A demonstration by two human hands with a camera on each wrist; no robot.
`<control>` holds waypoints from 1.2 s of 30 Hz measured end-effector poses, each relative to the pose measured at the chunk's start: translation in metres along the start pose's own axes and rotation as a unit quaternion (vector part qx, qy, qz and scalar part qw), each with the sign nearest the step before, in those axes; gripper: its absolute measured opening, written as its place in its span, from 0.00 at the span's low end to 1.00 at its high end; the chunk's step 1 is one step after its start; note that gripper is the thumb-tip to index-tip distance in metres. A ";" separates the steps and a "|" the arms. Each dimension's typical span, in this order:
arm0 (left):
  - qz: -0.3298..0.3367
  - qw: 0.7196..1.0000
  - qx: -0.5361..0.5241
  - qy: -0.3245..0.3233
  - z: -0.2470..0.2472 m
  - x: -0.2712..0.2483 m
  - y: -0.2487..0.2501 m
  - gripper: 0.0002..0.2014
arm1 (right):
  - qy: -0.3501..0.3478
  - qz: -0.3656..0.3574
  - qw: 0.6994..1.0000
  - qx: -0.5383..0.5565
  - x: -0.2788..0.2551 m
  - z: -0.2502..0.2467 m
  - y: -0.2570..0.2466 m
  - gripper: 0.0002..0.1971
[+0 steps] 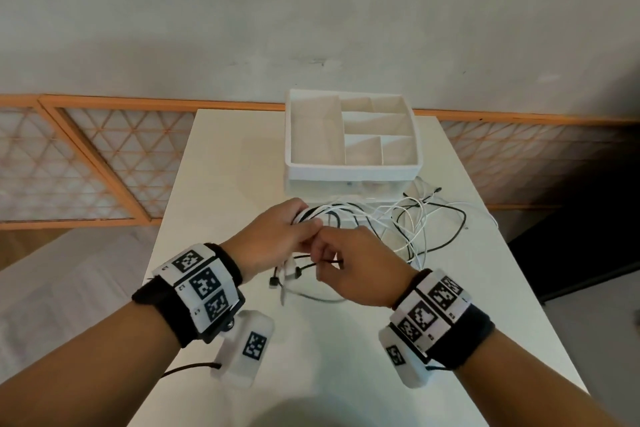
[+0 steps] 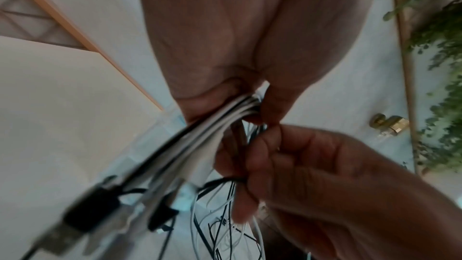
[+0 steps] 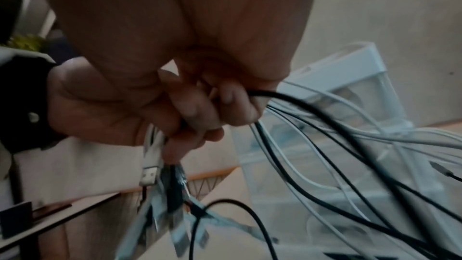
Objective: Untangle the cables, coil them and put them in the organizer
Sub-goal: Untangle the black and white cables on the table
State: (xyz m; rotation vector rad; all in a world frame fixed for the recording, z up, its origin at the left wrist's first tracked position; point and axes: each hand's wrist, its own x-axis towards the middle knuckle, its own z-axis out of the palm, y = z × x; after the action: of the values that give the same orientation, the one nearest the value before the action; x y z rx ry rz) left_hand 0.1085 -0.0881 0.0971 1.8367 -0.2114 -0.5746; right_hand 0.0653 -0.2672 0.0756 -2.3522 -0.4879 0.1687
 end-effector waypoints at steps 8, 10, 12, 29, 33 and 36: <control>-0.032 0.998 -0.012 -0.044 0.008 -0.004 0.005 0.09 | 0.110 0.085 0.987 0.080 0.000 -0.031 -0.006 0.18; -0.039 0.998 -0.027 -0.029 0.004 -0.004 0.006 0.11 | 0.101 0.101 0.986 0.080 -0.004 -0.041 -0.004 0.15; -0.026 1.000 0.001 0.011 -0.005 -0.006 0.010 0.15 | 0.102 0.120 0.986 0.063 -0.011 -0.048 0.010 0.15; -0.066 0.989 0.076 0.104 -0.033 0.005 0.007 0.17 | 0.383 0.280 0.875 0.091 -0.007 -0.155 0.070 0.19; -0.044 0.995 0.034 0.078 -0.038 0.000 0.008 0.15 | 0.291 0.297 0.909 0.030 -0.006 -0.135 0.088 0.15; -0.014 0.997 0.038 0.071 -0.044 -0.003 0.010 0.20 | 0.080 0.408 0.904 -0.105 -0.022 -0.095 0.110 0.38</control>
State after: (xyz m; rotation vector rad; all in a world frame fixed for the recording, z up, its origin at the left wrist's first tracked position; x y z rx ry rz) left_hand 0.1286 -0.0531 0.1179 1.9493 -0.1128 -0.4579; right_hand 0.1018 -0.4091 0.0702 -2.6145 0.6173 0.3112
